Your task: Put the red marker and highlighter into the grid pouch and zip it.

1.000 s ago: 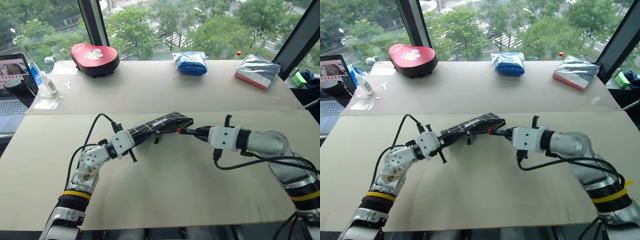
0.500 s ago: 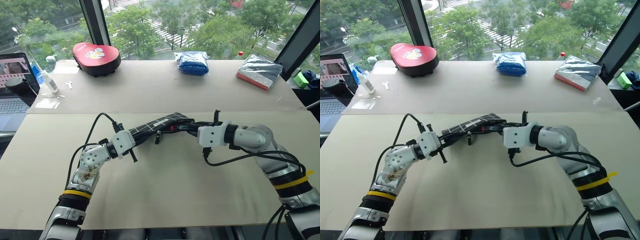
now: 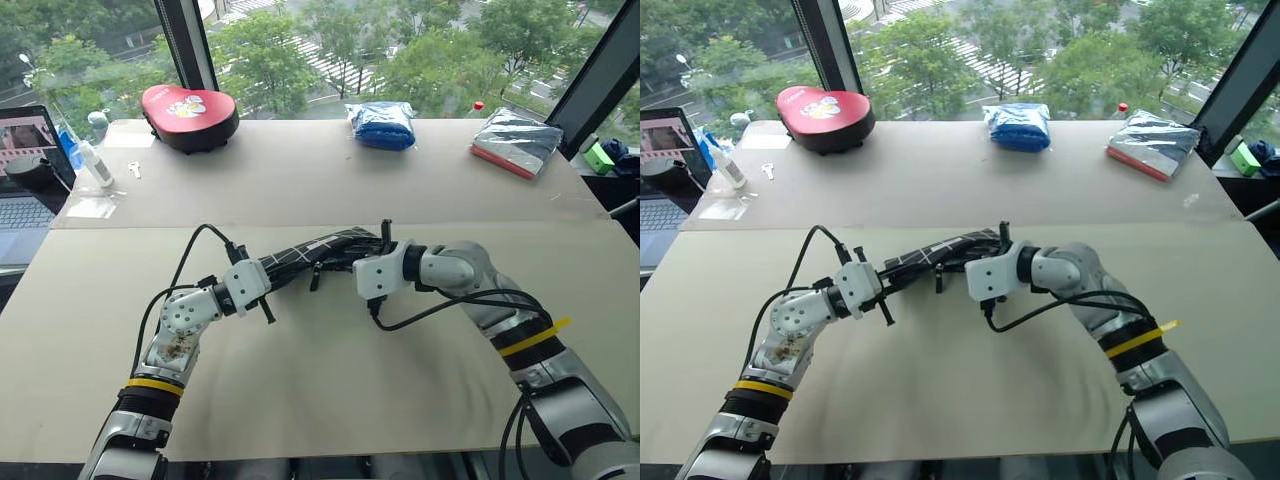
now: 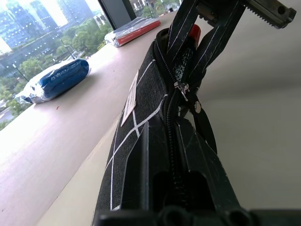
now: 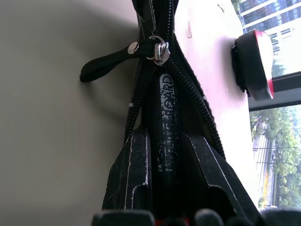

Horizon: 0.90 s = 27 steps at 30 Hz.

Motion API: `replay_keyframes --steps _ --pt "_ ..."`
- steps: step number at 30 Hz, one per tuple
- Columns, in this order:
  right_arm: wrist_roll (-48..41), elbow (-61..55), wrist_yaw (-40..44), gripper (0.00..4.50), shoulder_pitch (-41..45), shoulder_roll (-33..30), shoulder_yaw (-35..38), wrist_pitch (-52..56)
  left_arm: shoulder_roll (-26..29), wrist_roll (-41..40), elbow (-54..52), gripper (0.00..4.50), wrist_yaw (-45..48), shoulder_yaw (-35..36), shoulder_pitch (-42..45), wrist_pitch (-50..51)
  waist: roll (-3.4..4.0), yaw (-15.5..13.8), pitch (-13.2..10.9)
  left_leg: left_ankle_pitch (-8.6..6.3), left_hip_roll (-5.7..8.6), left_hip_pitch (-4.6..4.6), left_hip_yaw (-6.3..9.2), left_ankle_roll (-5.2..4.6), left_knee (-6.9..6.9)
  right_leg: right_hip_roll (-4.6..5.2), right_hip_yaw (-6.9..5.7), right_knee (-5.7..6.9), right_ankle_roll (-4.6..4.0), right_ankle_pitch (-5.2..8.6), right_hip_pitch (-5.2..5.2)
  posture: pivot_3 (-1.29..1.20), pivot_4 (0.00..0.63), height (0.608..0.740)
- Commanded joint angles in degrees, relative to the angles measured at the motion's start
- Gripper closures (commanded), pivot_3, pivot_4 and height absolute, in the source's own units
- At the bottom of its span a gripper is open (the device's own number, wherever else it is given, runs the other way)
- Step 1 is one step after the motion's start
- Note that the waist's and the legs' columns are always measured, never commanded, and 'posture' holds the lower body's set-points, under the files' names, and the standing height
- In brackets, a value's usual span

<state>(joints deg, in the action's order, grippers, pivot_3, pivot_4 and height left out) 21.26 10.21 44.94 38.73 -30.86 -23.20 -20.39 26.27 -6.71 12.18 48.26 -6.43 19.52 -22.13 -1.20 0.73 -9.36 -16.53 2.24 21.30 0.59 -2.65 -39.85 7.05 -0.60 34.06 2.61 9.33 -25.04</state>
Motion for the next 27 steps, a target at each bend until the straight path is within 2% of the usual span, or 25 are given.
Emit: replay_keyframes --steps 1,2,4,5,6,13,19,22,25,27 --pt "-3.4 -1.3 2.0 3.51 1.2 3.2 -1.2 -1.0 -0.1 -0.5 -2.0 4.50 -0.4 0.5 0.8 0.1 0.00 0.0 0.0 0.00 0.00 0.00 0.00 0.00 0.00 -0.01 0.00 0.01 0.00 0.00 -0.01 0.00 0.150 0.740" --pt "-4.1 -1.2 2.4 3.01 1.2 3.6 -0.6 0.3 -0.1 -0.6 -2.1 4.50 -0.5 0.5 0.8 0.2 0.00 0.0 0.0 0.00 0.00 0.00 0.01 0.00 0.01 -0.01 0.00 0.01 0.00 0.00 -0.01 0.00 0.150 0.740" --pt "-2.4 0.3 -0.3 2.56 2.2 4.0 1.0 0.6 0.0 -0.6 -2.3 4.50 -0.6 0.7 0.6 0.3 0.00 0.1 0.0 0.00 -0.01 0.00 0.01 0.00 0.01 -0.02 0.00 0.01 0.00 0.00 -0.01 0.00 0.150 0.740" --pt "-1.8 1.2 -1.3 2.13 2.7 3.9 1.6 0.2 0.1 -0.6 -2.4 4.50 -0.6 0.7 0.5 0.4 0.00 0.1 0.0 0.00 -0.02 0.00 0.02 0.00 0.01 -0.04 0.00 0.02 -0.01 -0.01 -0.02 0.00 0.150 0.740" --pt "-1.4 1.9 -1.9 1.89 3.2 3.4 2.1 -0.5 0.1 -0.6 -2.5 4.50 -0.6 0.7 0.4 0.4 0.00 0.1 0.0 0.00 -0.02 0.00 0.01 0.00 0.01 -0.03 0.00 0.02 -0.01 -0.01 -0.04 0.00 0.150 0.740" --pt "-8.4 1.0 0.9 1.89 2.6 -1.0 7.3 0.2 0.0 -0.5 -2.5 4.50 -0.9 0.6 0.3 0.5 0.00 0.0 0.0 0.03 0.00 0.01 0.02 0.05 0.02 -0.02 0.00 0.02 -0.01 -0.01 -0.03 0.00 0.150 0.740" --pt "-24.4 -8.6 8.6 1.89 -1.7 -4.8 15.4 15.6 -0.1 -0.4 -2.3 4.50 -0.9 0.6 0.5 0.5 0.00 -0.1 0.0 -0.04 -0.04 0.04 0.02 -0.06 0.02 -0.02 0.01 0.00 -0.01 -0.01 -0.02 0.00 0.150 0.740" --pt "-41.4 -20.8 14.8 1.89 -7.5 -9.8 19.5 39.8 -0.2 -0.3 -2.1 4.50 -0.9 0.5 0.5 0.4 0.00 -0.3 0.0 -0.07 -0.08 0.05 0.04 -0.11 0.03 -0.02 0.00 0.00 -0.01 -0.01 -0.02 0.00 0.150 0.740" --pt "-57.5 -30.7 16.6 1.89 -12.6 -13.2 23.1 56.6 -0.3 -0.2 -1.8 4.50 -1.0 0.5 0.6 0.4 0.00 -0.7 0.0 -0.10 -0.12 0.12 0.10 -0.17 0.01 -0.01 -0.05 -0.03 -0.02 -0.01 -0.02 0.00 0.150 0.740" --pt "-64.7 -35.2 15.7 1.89 -15.3 -13.7 24.5 63.6 -0.3 -0.1 -1.7 4.50 -0.9 0.4 0.7 0.3 0.00 -0.7 0.0 -0.12 -0.13 0.15 0.12 -0.19 0.01 0.03 -0.05 -0.04 -0.02 -0.01 -0.03 0.00 0.150 0.740"
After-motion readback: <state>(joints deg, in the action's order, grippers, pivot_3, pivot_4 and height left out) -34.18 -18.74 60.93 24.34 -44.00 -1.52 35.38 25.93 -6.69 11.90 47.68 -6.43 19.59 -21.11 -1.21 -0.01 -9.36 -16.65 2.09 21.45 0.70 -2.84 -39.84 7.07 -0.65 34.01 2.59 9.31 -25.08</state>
